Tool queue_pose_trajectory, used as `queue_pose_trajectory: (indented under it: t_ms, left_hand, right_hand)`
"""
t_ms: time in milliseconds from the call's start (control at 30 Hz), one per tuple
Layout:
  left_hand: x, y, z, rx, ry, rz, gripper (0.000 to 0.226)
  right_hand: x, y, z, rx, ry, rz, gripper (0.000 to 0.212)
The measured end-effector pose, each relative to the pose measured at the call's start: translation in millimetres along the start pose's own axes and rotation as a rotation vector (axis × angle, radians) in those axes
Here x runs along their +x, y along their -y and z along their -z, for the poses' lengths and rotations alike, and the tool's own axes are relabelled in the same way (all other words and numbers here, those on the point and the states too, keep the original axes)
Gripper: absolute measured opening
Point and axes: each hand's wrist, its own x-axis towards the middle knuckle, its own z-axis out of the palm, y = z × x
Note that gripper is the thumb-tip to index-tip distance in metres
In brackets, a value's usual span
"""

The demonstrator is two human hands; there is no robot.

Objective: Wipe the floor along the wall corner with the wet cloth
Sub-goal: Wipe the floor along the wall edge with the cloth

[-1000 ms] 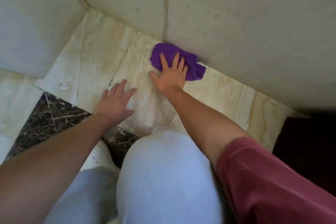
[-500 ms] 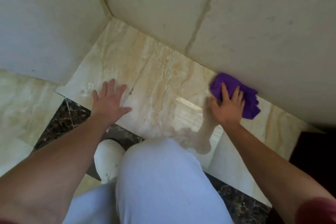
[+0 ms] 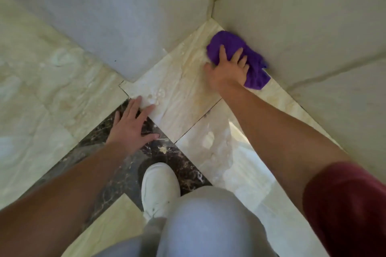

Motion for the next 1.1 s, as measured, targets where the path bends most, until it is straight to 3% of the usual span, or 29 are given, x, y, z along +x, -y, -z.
queue_pose_trajectory:
  t_ms: [233,400,600,733,833,933,1100]
  left_hand:
    - [5,4,-11,-0.076,0.007,0.005,0.113]
    - [5,6,-13,-0.119,0.021,-0.007,0.118]
    - [6,-9,31,-0.170,0.239,0.108,0.106]
    - [-13,-23,47,-0.179,0.261,0.178,0.099]
    - [-33,-5,37,-0.130,0.210,0.258,0.100]
    - [-52,18,11,-0.153,0.218,0.358,0.102]
    - [-71,51,-21,-0.078,0.096,0.366,0.108]
  right_hand:
    - [43,67,13,0.028,0.067,0.122,0.088]
    - [36,48,6,-0.022,0.037,0.358,0.071]
    - [23,47,17,-0.252,0.234,0.638,0.072]
    - [48,33,56,-0.257,0.281,0.448,0.076]
    - [58,29,59,-0.251,0.295,0.422,0.079]
    - [54,24,39,-0.206,0.254,0.374,0.083]
    - [56,31,29,-0.128,0.092,0.343,0.074]
